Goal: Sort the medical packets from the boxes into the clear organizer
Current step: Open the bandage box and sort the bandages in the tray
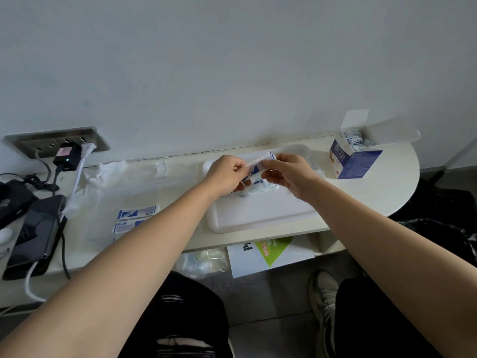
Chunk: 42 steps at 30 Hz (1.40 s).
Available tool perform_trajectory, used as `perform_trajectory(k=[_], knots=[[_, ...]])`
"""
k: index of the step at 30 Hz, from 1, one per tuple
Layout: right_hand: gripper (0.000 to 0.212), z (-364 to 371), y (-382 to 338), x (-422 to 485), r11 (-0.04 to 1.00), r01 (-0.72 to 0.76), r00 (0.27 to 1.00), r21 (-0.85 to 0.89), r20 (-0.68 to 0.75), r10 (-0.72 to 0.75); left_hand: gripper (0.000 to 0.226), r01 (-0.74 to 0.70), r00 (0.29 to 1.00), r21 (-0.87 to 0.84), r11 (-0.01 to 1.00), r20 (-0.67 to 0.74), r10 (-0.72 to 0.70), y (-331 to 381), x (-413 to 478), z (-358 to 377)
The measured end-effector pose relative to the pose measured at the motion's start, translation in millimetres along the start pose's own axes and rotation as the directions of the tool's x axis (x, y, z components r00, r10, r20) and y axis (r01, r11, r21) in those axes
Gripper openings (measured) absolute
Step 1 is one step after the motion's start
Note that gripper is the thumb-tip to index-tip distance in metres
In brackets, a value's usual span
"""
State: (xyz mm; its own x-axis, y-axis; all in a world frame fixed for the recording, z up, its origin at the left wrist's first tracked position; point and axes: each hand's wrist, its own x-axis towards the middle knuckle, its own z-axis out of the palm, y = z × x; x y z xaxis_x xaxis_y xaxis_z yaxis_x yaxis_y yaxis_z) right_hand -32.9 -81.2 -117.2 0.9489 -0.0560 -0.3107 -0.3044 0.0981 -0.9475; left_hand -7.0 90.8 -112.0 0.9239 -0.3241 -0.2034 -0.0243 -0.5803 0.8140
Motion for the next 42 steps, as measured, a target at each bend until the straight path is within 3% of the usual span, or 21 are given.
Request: perform_trajectory(k=[4,8,13,20,23,28,34,42], knots=[[0.003,25,-15,-3,0.981,0.120,0.993,-0.155,-0.003,-0.122,0.020,-0.006,1.000,0.067,0.998,0.004,0.006,-7,-17,-36],[0.004,70,-27,-1,0.872,0.247,0.968,-0.423,0.066,-0.243,0.015,0.025,0.996,0.046,0.999,-0.082,-0.021,-20,-43,-88],[0.008,128,-36,-8,0.833,0.276,0.959,-0.480,0.200,-0.202,0.011,0.087,0.974,0.069,0.994,-0.215,-0.070,-49,-79,-140],[0.007,191,-35,-15,0.926,0.059,0.982,-0.372,0.189,0.013,0.037,0.266,0.839,0.096,0.959,-0.514,-0.181,-97,-111,-173],[0.010,207,-25,-12,0.918,-0.033,0.980,-0.396,0.167,0.107,0.028,0.360,0.768,0.180,0.915,-0.614,-0.182,-112,-121,-177],[0.028,237,4,-3,0.889,-0.175,0.960,-0.423,0.125,0.249,0.014,0.431,0.820,0.229,0.873,-0.503,-0.273,-130,-130,-177],[0.033,255,19,0,0.867,-0.318,0.931,-0.384,0.048,0.363,0.004,0.416,0.811,0.178,0.892,-0.516,-0.275,-132,-136,-175],[0.027,247,16,-1,0.864,-0.292,0.942,-0.409,0.035,0.335,0.008,0.383,0.815,0.099,0.918,-0.504,-0.286,-140,-134,-176]])
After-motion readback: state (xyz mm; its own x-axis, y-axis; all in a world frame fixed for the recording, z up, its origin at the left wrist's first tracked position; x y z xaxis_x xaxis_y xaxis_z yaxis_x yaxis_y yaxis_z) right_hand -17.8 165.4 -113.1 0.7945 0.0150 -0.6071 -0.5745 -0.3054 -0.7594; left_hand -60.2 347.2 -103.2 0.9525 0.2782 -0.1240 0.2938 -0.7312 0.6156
